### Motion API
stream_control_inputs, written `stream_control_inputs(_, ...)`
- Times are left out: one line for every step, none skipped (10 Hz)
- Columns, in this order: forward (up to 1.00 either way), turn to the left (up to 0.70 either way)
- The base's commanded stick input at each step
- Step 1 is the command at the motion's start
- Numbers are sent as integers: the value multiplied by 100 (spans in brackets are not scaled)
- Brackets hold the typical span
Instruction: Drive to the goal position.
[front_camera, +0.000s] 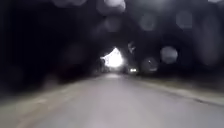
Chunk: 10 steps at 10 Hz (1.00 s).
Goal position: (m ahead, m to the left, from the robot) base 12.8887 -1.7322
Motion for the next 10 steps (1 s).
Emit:
stream_control_inputs(100,0)
stream_control_inputs(100,0)
stream_control_inputs(100,0)
stream_control_inputs(100,0)
stream_control_inputs(100,0)
stream_control_inputs(100,0)
stream_control_inputs(100,0)
stream_control_inputs(100,0)
stream_control_inputs(100,0)
stream_control_inputs(100,0)
